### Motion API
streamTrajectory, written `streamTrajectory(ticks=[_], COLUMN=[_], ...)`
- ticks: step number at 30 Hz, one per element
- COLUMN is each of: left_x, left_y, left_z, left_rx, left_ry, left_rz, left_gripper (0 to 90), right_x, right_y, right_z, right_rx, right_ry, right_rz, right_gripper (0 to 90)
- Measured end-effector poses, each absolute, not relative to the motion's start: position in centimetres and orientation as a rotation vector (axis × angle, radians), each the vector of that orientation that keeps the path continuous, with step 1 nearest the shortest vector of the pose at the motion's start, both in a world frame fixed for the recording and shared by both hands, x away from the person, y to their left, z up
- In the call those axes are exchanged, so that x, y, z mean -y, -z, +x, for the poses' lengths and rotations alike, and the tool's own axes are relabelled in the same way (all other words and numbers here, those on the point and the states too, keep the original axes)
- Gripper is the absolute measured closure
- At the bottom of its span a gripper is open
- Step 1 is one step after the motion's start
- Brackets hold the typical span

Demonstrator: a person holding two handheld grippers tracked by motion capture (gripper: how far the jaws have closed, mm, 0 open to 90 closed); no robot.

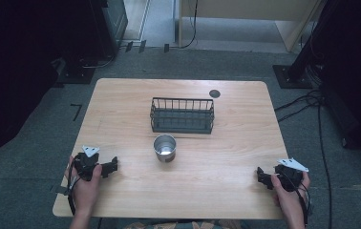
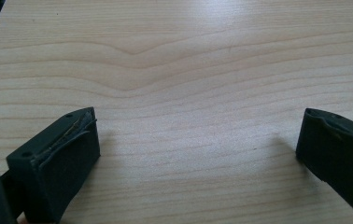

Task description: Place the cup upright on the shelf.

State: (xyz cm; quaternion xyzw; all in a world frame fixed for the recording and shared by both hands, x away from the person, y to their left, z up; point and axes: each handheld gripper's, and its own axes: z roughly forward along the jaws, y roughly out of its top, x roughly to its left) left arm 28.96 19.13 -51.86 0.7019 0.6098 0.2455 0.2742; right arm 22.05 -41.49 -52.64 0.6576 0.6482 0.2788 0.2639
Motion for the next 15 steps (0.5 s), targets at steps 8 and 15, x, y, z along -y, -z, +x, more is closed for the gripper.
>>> streamTrajectory(ticks=[8, 15], left_x=[-19.1, -19.1], left_y=[51.9, 51.9], left_z=[29.0, 29.0], left_rx=[-1.64, -1.641], left_ry=[-0.66, -0.66], left_rz=[1.887, 1.888], left_gripper=[0.0, 0.0], right_x=[39.9, 37.6], right_y=[52.2, 50.7], right_z=[23.0, 24.4], right_rx=[-1.779, -1.817], right_ry=[-0.812, -0.834], right_rz=[1.775, 1.699], right_gripper=[0.0, 0.0])
